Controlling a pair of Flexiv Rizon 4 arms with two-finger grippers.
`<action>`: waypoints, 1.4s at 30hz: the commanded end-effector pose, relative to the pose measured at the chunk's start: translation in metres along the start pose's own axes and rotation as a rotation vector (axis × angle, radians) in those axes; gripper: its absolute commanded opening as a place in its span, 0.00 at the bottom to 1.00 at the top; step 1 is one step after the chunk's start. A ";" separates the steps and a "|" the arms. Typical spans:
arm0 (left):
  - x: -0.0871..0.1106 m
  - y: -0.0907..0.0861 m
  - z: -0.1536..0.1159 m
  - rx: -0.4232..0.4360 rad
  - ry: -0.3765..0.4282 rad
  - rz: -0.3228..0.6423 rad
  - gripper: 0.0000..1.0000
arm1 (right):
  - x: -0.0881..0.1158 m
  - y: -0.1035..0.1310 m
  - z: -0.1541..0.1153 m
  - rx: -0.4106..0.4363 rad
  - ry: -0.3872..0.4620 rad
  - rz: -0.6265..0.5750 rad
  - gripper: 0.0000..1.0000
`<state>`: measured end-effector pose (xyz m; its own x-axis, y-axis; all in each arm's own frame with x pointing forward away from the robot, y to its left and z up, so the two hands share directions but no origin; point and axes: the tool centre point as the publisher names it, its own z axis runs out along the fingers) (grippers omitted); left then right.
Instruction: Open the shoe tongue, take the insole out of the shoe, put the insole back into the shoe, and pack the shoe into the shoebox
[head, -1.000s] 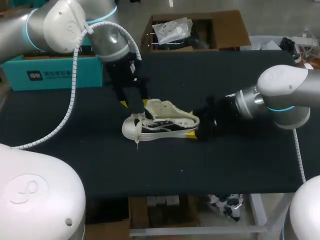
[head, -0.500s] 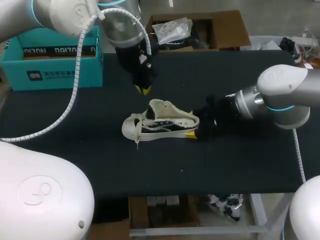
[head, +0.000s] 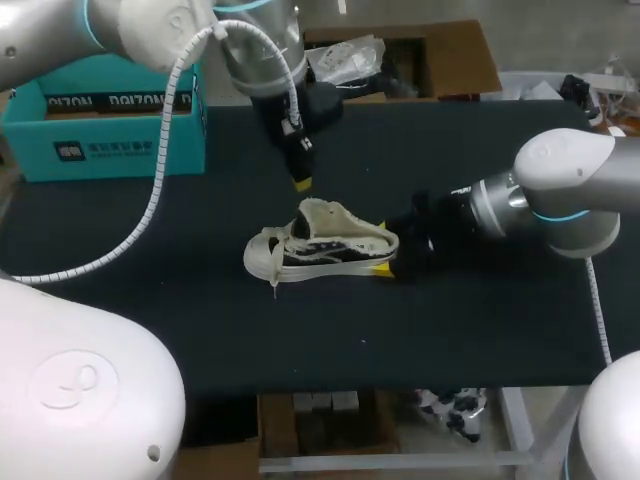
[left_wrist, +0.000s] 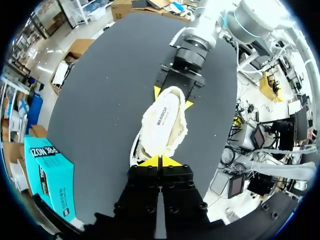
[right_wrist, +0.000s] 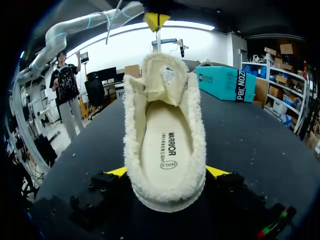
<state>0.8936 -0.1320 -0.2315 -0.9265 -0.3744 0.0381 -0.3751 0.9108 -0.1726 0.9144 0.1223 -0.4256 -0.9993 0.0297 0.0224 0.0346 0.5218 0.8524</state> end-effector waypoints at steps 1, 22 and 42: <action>-0.003 -0.027 0.031 -0.045 0.095 0.445 0.00 | -0.003 -0.005 0.002 -0.005 0.001 -0.001 0.00; 0.021 -0.009 0.129 -0.108 0.196 0.481 0.00 | -0.003 -0.005 0.002 -0.005 0.001 -0.001 0.00; 0.016 0.009 0.169 -0.122 0.080 0.390 0.19 | -0.003 -0.005 0.002 -0.005 0.001 -0.001 0.00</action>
<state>0.8820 -0.1592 -0.3897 -0.9963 0.0221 0.0833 0.0164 0.9975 -0.0691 0.9143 0.1227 -0.4257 -0.9993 0.0289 0.0225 0.0343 0.5217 0.8524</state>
